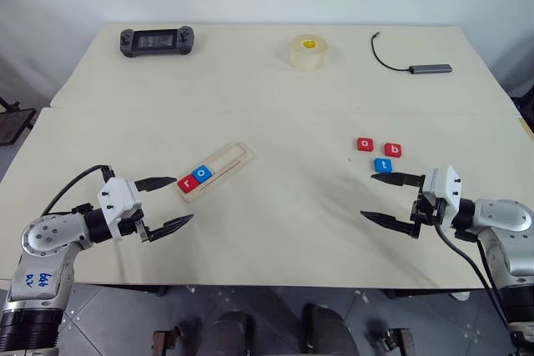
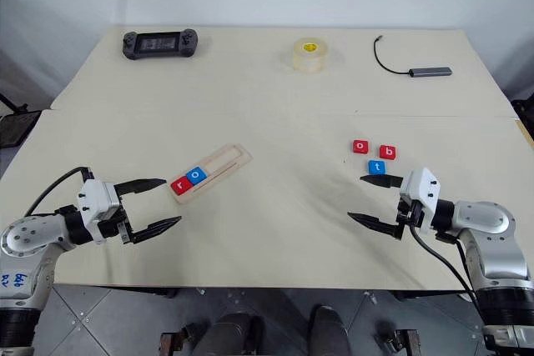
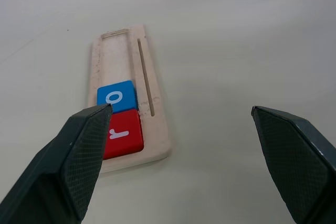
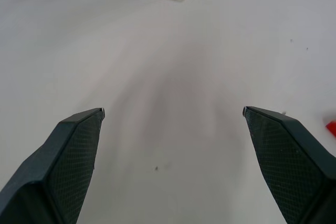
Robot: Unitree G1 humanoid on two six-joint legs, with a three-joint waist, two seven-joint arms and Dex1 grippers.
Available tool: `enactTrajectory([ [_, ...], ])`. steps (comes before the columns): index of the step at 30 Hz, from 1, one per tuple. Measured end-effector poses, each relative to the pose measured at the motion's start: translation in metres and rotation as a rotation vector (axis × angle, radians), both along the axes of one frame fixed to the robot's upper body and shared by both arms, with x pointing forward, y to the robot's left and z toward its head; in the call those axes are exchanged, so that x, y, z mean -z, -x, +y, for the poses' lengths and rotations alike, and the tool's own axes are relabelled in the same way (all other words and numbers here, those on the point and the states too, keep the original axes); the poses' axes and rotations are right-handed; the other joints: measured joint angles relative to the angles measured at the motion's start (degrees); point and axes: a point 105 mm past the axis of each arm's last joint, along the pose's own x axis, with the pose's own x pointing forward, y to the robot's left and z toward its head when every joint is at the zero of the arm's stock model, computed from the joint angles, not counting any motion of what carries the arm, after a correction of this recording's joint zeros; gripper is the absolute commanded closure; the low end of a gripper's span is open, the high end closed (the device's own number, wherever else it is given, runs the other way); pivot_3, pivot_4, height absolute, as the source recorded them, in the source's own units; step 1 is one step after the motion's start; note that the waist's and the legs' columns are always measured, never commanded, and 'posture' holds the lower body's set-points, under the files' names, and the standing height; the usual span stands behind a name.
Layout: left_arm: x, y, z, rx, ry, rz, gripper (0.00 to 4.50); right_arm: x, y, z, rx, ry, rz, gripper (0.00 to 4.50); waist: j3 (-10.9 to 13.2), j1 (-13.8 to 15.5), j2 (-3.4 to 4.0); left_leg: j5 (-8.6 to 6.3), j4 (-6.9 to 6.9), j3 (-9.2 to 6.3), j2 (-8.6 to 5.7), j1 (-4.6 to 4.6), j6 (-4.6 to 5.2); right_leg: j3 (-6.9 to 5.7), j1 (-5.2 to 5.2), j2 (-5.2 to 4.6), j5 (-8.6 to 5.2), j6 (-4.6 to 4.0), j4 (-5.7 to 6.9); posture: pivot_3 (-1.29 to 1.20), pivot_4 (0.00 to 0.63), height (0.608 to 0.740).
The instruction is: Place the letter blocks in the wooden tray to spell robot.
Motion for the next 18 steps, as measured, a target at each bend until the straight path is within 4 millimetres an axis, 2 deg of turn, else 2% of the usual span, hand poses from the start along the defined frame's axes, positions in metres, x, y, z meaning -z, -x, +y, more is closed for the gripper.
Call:
enactTrajectory([
  [3, 0.000, -0.002, 0.000, -0.018, 0.016, -0.002, 0.00, 0.000, 0.000, 0.000, -0.002, -0.002, 0.002, 0.10, 0.0, 0.0, 0.00, 0.00, 0.04, 0.00, 0.01, 0.01, 0.00, 0.01, 0.00, 0.00, 0.00, 0.00, 0.05, 0.00, 0.150, 0.740],
  [6, -0.001, -0.002, 0.000, -0.055, 0.078, -0.006, 0.00, -0.001, 0.001, 0.010, -0.020, -0.051, -0.006, 0.10, 0.0, -0.1, 0.00, -0.01, 0.05, 0.00, 0.03, 0.02, -0.02, 0.03, 0.00, 0.02, 0.00, 0.00, 0.07, 0.00, 0.150, 0.740],
  [8, -0.002, 0.001, 0.005, -0.095, 0.114, -0.016, 0.00, -0.007, 0.001, 0.023, -0.054, -0.093, -0.013, 0.10, 0.0, -0.2, 0.00, -0.02, 0.05, 0.01, 0.05, 0.02, -0.04, 0.06, -0.02, 0.01, 0.00, 0.00, 0.08, 0.00, 0.150, 0.740],
  [13, 0.012, 0.016, 0.038, -0.286, 0.199, 0.008, 0.00, -0.039, 0.007, 0.076, -0.227, -0.199, -0.117, 0.10, 0.0, -0.1, 0.01, -0.09, 0.11, 0.01, 0.22, 0.03, -0.17, 0.05, -0.02, 0.07, -0.02, -0.04, 0.07, 0.00, 0.150, 0.740],
  [18, 0.033, 0.026, 0.059, -0.387, 0.211, 0.065, 0.00, -0.048, 0.018, 0.111, -0.345, -0.208, -0.152, 0.10, 0.0, 0.9, 0.00, -0.12, 0.15, -0.04, 0.10, 0.01, -0.09, 0.02, 0.00, 0.06, -0.02, -0.04, 0.04, 0.00, 0.150, 0.740],
])
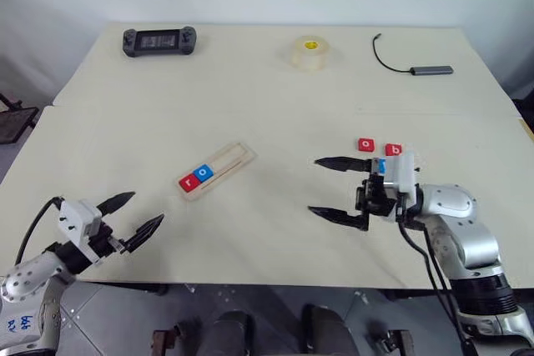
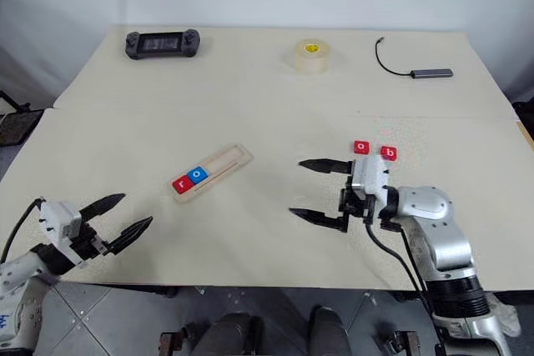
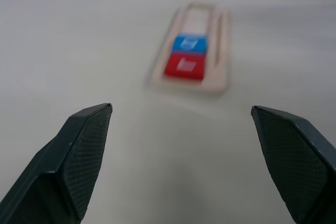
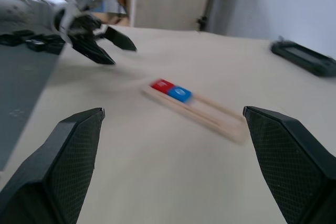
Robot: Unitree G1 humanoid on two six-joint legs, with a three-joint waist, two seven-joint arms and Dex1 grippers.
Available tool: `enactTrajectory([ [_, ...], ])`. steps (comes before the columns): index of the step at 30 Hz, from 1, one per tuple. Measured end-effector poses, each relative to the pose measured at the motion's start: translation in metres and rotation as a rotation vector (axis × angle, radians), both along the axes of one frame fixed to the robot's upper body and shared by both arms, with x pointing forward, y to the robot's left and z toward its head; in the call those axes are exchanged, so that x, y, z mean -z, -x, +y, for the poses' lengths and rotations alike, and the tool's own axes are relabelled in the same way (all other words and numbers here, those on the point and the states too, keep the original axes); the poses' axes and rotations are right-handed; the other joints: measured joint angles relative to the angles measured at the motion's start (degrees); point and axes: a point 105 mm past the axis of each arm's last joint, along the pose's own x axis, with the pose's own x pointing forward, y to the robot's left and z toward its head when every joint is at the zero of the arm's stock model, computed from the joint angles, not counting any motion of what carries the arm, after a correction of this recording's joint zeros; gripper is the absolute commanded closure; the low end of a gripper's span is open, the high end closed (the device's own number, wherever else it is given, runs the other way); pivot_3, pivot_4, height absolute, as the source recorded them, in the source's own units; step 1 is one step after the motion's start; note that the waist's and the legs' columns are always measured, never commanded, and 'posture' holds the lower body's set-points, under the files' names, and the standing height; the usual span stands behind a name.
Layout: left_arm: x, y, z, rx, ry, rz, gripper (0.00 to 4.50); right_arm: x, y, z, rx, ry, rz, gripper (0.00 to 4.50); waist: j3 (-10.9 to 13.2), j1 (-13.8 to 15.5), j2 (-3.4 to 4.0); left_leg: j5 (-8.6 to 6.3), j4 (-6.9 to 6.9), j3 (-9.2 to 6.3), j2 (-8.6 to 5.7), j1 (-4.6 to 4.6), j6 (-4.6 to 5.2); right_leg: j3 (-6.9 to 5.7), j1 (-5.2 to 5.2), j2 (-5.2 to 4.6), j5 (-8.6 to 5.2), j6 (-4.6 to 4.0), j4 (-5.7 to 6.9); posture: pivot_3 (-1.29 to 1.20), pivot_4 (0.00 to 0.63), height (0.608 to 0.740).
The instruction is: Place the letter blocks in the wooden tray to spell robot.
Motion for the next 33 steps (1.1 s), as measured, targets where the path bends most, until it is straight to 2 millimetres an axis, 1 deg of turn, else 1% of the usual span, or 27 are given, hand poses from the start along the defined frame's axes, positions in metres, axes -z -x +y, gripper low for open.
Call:
enactTrajectory([
  [2, 0.003, 0.001, 0.001, 0.004, 0.004, 0.012, 0.00, -0.001, 0.003, 0.005, -0.017, 0.008, -0.003, 0.10, 0.0, 0.4, 0.00, -0.01, 0.00, 0.00, -0.02, -0.01, 0.02, 0.00, 0.00, -0.02, 0.00, 0.00, -0.01, 0.00, 0.150, 0.740],
  [5, -0.001, -0.004, -0.004, 0.045, -0.006, 0.018, 0.00, -0.001, 0.008, 0.004, -0.021, 0.025, 0.005, 0.10, 0.0, 0.7, -0.01, -0.01, 0.00, -0.04, -0.05, -0.02, 0.03, -0.03, 0.01, -0.06, 0.00, 0.00, -0.10, 0.00, 0.150, 0.740],
  [7, -0.007, -0.014, -0.012, 0.075, -0.018, 0.010, 0.00, 0.003, 0.009, -0.001, -0.011, 0.046, 0.028, 0.10, 0.0, 0.7, -0.01, -0.01, 0.00, -0.03, -0.08, -0.01, 0.04, -0.02, 0.01, -0.07, 0.00, 0.00, -0.09, 0.00, 0.150, 0.740],
  [11, -0.024, -0.041, -0.037, 0.137, -0.037, -0.029, 0.00, 0.007, 0.010, -0.008, 0.013, 0.064, 0.061, 0.10, 0.0, 0.5, -0.02, -0.01, 0.00, 0.00, -0.08, -0.01, 0.04, -0.01, -0.03, -0.01, 0.00, 0.00, 0.14, 0.00, 0.150, 0.740],
  [13, -0.025, -0.052, -0.050, 0.176, -0.064, -0.029, 0.00, 0.006, 0.010, -0.010, 0.024, 0.059, 0.064, 0.10, 0.0, 0.1, -0.01, -0.01, -0.01, 0.05, -0.06, 0.00, 0.03, 0.00, -0.07, 0.04, 0.00, 0.00, 0.15, 0.00, 0.150, 0.740],
  [14, -0.021, -0.058, -0.054, 0.190, -0.079, -0.012, 0.00, 0.006, 0.010, -0.011, 0.033, 0.057, 0.065, 0.10, 0.0, 0.0, -0.01, -0.01, -0.03, 0.07, -0.07, 0.03, 0.03, -0.01, -0.07, 0.04, 0.00, 0.00, 0.19, 0.00, 0.150, 0.740],
  [17, -0.001, -0.071, -0.056, 0.179, -0.109, 0.068, 0.00, 0.005, 0.012, -0.009, 0.042, 0.055, 0.067, 0.10, 0.0, -0.3, -0.02, 0.00, -0.02, 0.09, -0.03, 0.02, 0.02, -0.03, -0.07, 0.12, 0.00, 0.00, 0.20, 0.00, 0.150, 0.740],
  [21, -0.002, -0.079, -0.055, 0.173, -0.125, 0.057, 0.00, 0.005, 0.014, -0.008, 0.053, 0.056, 0.076, 0.10, 0.0, -0.2, -0.02, 0.00, 0.06, 0.08, -0.04, 0.04, 0.03, -0.03, -0.03, 0.07, 0.00, 0.00, 0.23, 0.00, 0.150, 0.740],
  [27, 0.000, -0.080, -0.054, 0.180, -0.123, 0.059, 0.00, 0.002, 0.014, -0.011, 0.092, 0.045, 0.072, 0.10, 0.0, -0.2, 0.00, 0.00, 0.06, 0.09, -0.03, 0.11, 0.02, 0.00, 0.00, 0.05, 0.00, 0.00, 0.25, 0.00, 0.150, 0.740],
  [29, 0.000, -0.080, -0.055, 0.187, -0.123, 0.062, 0.38, 0.000, 0.014, -0.010, 0.096, 0.043, 0.066, 0.00, 0.0, -0.2, 0.00, 0.00, 0.06, 0.09, -0.03, 0.12, 0.02, 0.00, 0.01, 0.05, 0.00, 0.00, 0.25, 0.00, 0.150, 0.740],
  [32, 0.002, -0.080, -0.059, 0.210, -0.126, 0.069, 1.10, 0.000, 0.013, -0.010, 0.109, 0.038, 0.065, 0.00, 0.0, -0.1, 0.00, 0.01, 0.07, 0.09, -0.03, 0.14, 0.02, 0.01, 0.03, 0.04, 0.00, 0.00, 0.26, 0.00, 0.150, 0.740],
  [33, 0.001, -0.080, -0.059, 0.212, -0.126, 0.067, 1.11, 0.000, 0.013, -0.010, 0.113, 0.036, 0.065, 0.00, 0.0, -0.1, 0.00, 0.01, 0.07, 0.09, -0.03, 0.14, 0.02, 0.01, 0.03, 0.04, 0.00, 0.00, 0.27, 0.00, 0.150, 0.740],
])
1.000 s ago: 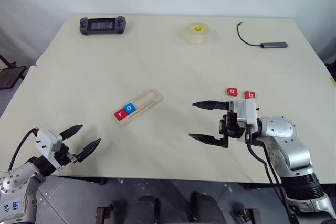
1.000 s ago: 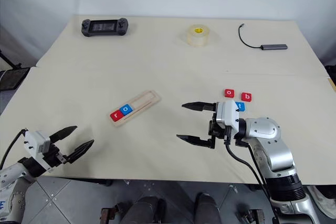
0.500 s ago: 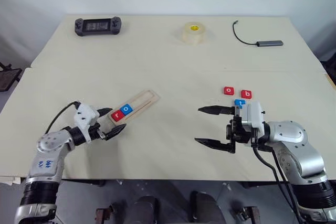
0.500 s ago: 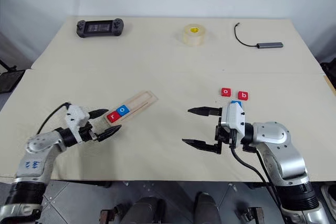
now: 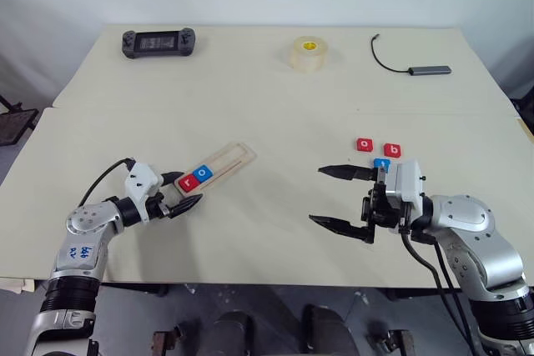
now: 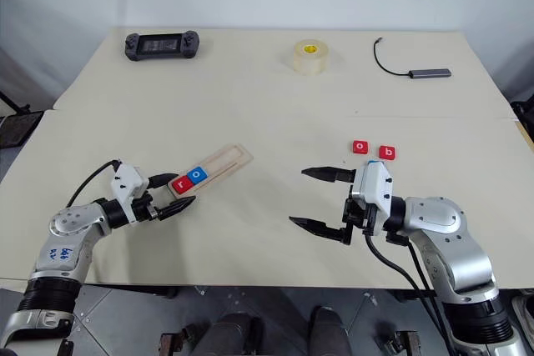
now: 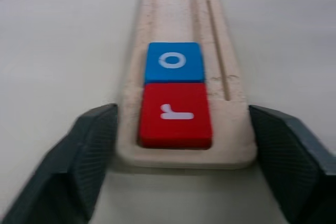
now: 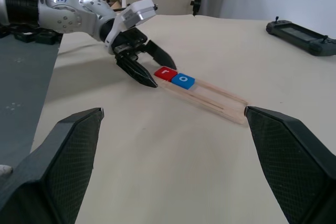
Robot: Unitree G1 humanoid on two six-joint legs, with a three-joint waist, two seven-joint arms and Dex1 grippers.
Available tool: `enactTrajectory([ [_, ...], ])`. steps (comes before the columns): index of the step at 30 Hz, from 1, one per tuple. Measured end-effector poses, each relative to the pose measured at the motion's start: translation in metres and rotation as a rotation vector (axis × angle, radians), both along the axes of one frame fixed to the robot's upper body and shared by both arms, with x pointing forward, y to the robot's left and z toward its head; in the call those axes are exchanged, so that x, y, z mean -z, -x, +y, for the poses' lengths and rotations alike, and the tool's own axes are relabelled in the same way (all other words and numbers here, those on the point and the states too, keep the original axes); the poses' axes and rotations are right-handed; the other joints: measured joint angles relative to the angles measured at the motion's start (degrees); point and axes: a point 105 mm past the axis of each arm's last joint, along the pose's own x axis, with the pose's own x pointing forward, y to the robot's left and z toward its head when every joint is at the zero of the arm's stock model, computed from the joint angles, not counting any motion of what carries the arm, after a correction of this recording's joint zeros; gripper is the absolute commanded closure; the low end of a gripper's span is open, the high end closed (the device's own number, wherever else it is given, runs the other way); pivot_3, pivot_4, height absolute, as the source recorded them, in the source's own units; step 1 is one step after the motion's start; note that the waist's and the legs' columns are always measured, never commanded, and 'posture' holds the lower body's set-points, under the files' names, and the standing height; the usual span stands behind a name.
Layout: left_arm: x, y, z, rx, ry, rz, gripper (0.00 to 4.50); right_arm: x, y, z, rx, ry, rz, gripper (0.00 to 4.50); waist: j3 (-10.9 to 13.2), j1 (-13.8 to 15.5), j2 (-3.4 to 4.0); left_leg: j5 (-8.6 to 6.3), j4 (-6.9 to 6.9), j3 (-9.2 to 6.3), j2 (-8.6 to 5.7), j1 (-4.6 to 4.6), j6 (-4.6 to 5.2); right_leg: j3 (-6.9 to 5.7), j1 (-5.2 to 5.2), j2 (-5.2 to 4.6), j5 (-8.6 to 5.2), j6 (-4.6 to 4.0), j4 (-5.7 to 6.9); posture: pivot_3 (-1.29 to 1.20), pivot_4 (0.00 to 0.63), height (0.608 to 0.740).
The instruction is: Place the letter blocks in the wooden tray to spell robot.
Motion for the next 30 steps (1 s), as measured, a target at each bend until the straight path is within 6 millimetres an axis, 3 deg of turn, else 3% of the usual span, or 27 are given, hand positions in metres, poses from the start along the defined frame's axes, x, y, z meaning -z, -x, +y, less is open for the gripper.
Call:
enactTrajectory([
  [5, -0.002, 0.000, -0.003, 0.020, 0.001, -0.011, 1.11, 0.001, 0.000, -0.002, 0.008, 0.000, 0.002, 0.00, 0.0, 0.0, 0.00, 0.00, 0.00, 0.00, 0.00, -0.01, 0.00, 0.00, -0.01, 0.00, 0.00, 0.00, 0.00, 0.00, 0.150, 0.740],
  [8, -0.002, 0.000, -0.015, 0.064, 0.011, -0.016, 1.11, 0.005, 0.001, -0.012, 0.047, 0.016, 0.019, 0.00, 0.0, 0.7, -0.01, 0.00, 0.00, -0.03, -0.05, -0.08, 0.02, -0.03, -0.01, -0.04, 0.00, 0.00, -0.03, 0.00, 0.150, 0.740],
  [10, -0.002, 0.003, -0.033, 0.146, 0.004, -0.010, 1.11, 0.008, 0.002, -0.023, 0.087, 0.029, 0.028, 0.00, 0.0, 1.1, -0.02, 0.02, 0.00, -0.09, -0.15, -0.15, 0.07, -0.09, -0.01, -0.13, 0.00, 0.01, -0.04, 0.00, 0.150, 0.740],
  [14, -0.011, 0.009, -0.092, 0.402, -0.006, -0.015, 1.11, 0.021, 0.012, -0.050, 0.181, 0.072, 0.088, 0.00, 0.0, 2.0, -0.05, 0.02, 0.03, -0.06, -0.24, -0.22, 0.17, -0.11, 0.00, -0.16, 0.05, 0.09, -0.13, 0.00, 0.150, 0.740],
  [19, -0.017, 0.004, -0.149, 0.631, -0.080, -0.055, 1.11, 0.037, 0.031, -0.082, 0.324, 0.098, 0.149, 0.00, 0.0, 2.2, -0.06, 0.03, 0.03, 0.06, -0.22, -0.20, 0.18, -0.12, 0.03, -0.09, 0.06, 0.11, -0.14, 0.00, 0.150, 0.740],
  [26, -0.004, -0.007, -0.174, 0.741, -0.167, -0.049, 1.11, 0.048, 0.051, -0.102, 0.447, 0.112, 0.175, 0.00, 0.1, 1.4, -0.12, 0.04, 0.03, 0.18, -0.15, -0.15, 0.21, -0.07, 0.03, -0.04, 0.08, 0.15, -0.15, 0.00, 0.150, 0.740],
  [28, -0.003, -0.008, -0.173, 0.752, -0.170, -0.047, 0.38, 0.048, 0.054, -0.103, 0.468, 0.104, 0.167, 0.00, 0.1, 1.3, -0.12, 0.04, 0.04, 0.17, -0.14, -0.14, 0.21, -0.06, 0.03, -0.05, 0.08, 0.15, -0.13, 0.00, 0.150, 0.740],
  [30, -0.004, -0.011, -0.173, 0.736, -0.147, -0.043, 0.01, 0.047, 0.056, -0.105, 0.498, 0.093, 0.159, 0.00, 0.1, 1.3, -0.13, 0.05, 0.04, 0.14, -0.14, -0.14, 0.21, -0.06, 0.03, -0.05, 0.08, 0.15, -0.12, 0.00, 0.150, 0.740],
])
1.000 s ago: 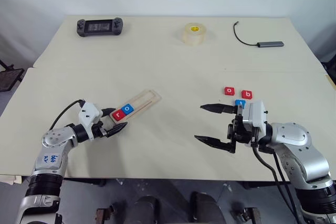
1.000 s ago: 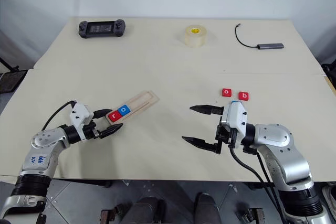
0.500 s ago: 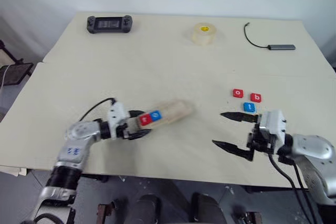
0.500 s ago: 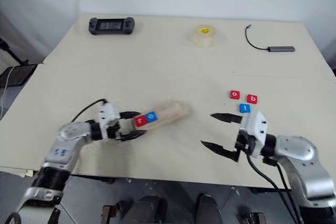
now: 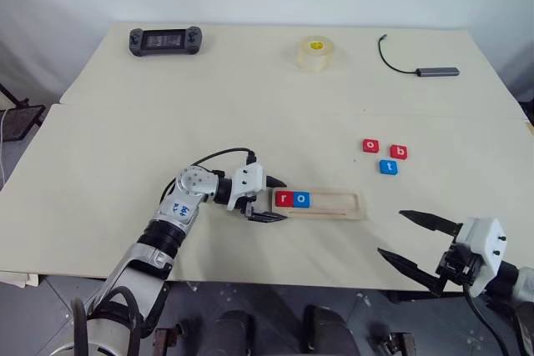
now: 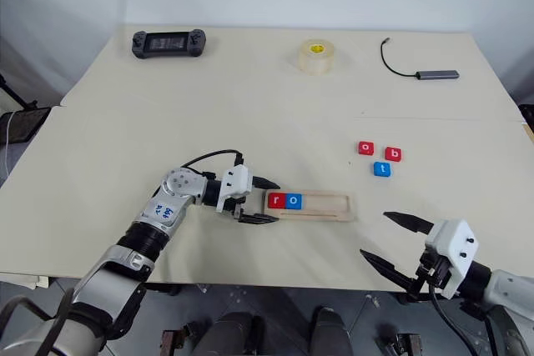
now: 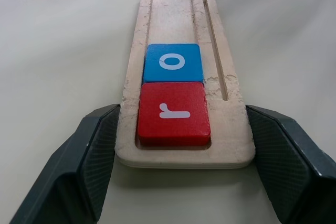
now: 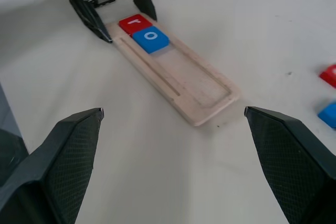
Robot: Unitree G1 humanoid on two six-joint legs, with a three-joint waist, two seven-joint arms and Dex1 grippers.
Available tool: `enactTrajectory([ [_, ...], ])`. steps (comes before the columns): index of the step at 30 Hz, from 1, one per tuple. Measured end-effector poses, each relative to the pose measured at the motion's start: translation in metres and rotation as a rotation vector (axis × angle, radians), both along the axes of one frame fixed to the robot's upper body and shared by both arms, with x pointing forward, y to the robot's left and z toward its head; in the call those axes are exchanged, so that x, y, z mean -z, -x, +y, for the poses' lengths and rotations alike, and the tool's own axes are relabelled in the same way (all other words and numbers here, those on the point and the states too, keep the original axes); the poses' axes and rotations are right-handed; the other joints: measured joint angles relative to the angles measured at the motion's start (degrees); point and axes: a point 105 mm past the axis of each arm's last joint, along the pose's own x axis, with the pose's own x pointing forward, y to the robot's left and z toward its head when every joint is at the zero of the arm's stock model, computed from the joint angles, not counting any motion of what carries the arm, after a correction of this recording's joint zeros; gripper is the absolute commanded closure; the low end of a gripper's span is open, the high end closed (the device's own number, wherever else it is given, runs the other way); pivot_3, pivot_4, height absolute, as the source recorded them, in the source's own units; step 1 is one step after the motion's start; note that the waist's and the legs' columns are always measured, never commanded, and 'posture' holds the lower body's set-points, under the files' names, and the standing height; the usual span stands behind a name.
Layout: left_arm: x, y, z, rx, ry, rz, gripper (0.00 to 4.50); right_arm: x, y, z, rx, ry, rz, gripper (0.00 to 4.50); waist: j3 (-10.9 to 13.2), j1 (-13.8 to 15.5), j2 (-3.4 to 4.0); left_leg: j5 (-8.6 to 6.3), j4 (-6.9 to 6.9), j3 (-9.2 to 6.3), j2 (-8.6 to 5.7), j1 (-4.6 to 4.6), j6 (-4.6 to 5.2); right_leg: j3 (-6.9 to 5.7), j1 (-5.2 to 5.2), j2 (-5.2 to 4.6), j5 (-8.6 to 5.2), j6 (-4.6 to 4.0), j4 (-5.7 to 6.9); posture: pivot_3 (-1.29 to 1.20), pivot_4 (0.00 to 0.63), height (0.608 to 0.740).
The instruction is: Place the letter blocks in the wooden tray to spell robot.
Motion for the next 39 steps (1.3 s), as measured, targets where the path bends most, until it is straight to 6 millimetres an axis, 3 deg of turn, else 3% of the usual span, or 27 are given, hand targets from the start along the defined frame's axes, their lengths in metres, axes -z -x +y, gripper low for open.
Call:
enactTrajectory([
  [5, -0.002, 0.002, 0.009, -0.031, 0.067, 0.049, 0.01, 0.000, 0.006, -0.015, 0.111, -0.008, -0.025, 0.00, 0.0, 0.0, 0.00, 0.00, 0.00, -0.03, -0.01, -0.01, 0.00, 0.00, -0.01, -0.02, 0.00, 0.00, -0.01, 0.00, 0.150, 0.740],
  [15, -0.011, 0.024, 0.091, -0.121, 0.157, -0.006, 0.01, 0.010, 0.024, -0.063, 0.384, -0.028, -0.057, 0.00, 0.0, -0.5, 0.02, -0.01, -0.02, -0.04, 0.01, 0.07, -0.02, 0.10, 0.00, -0.07, 0.00, -0.01, 0.01, 0.00, 0.150, 0.740],
  [20, -0.022, 0.031, 0.105, -0.176, 0.201, -0.018, 0.01, 0.011, 0.022, -0.070, 0.425, -0.038, -0.070, 0.00, 0.0, -0.6, 0.04, -0.01, -0.02, -0.07, -0.01, 0.08, -0.01, 0.13, 0.01, -0.09, 0.00, -0.01, 0.04, 0.00, 0.150, 0.740],
  [22, -0.027, 0.032, 0.103, -0.180, 0.222, -0.019, 0.01, 0.004, 0.010, -0.066, 0.410, -0.051, -0.104, 0.00, 0.0, -0.6, 0.04, 0.00, -0.01, -0.06, 0.00, 0.09, -0.01, 0.14, 0.00, -0.09, 0.00, -0.01, 0.06, 0.00, 0.150, 0.740],
  [26, -0.042, 0.035, 0.095, -0.195, 0.306, -0.032, 0.01, -0.014, -0.033, -0.053, 0.379, -0.059, -0.116, 0.00, 0.0, -1.1, 0.07, 0.03, 0.00, -0.02, 0.03, 0.11, -0.05, 0.21, -0.08, -0.08, -0.02, -0.04, 0.19, 0.00, 0.150, 0.740],
  [30, -0.044, 0.039, 0.098, -0.234, 0.335, -0.028, 0.01, -0.035, -0.078, -0.049, 0.434, -0.084, -0.075, 0.00, 0.0, -1.3, 0.08, 0.04, 0.00, -0.04, 0.05, 0.08, -0.08, 0.17, -0.11, -0.07, -0.04, -0.08, 0.21, 0.00, 0.150, 0.740],
  [35, -0.042, 0.040, 0.106, -0.315, 0.359, -0.036, 0.01, -0.036, -0.122, -0.043, 0.531, -0.082, 0.048, 0.00, 0.0, -0.8, 0.08, 0.05, 0.01, -0.10, 0.01, 0.00, -0.07, 0.11, -0.12, -0.10, -0.04, -0.08, 0.18, 0.00, 0.150, 0.740],
  [39, -0.042, 0.042, 0.108, -0.362, 0.373, -0.044, 0.01, -0.033, -0.143, -0.038, 0.606, -0.058, 0.142, 0.00, 0.0, -0.6, 0.08, 0.05, 0.00, -0.16, -0.01, -0.07, -0.07, 0.05, -0.14, -0.10, -0.04, -0.09, 0.13, 0.00, 0.150, 0.740],
])
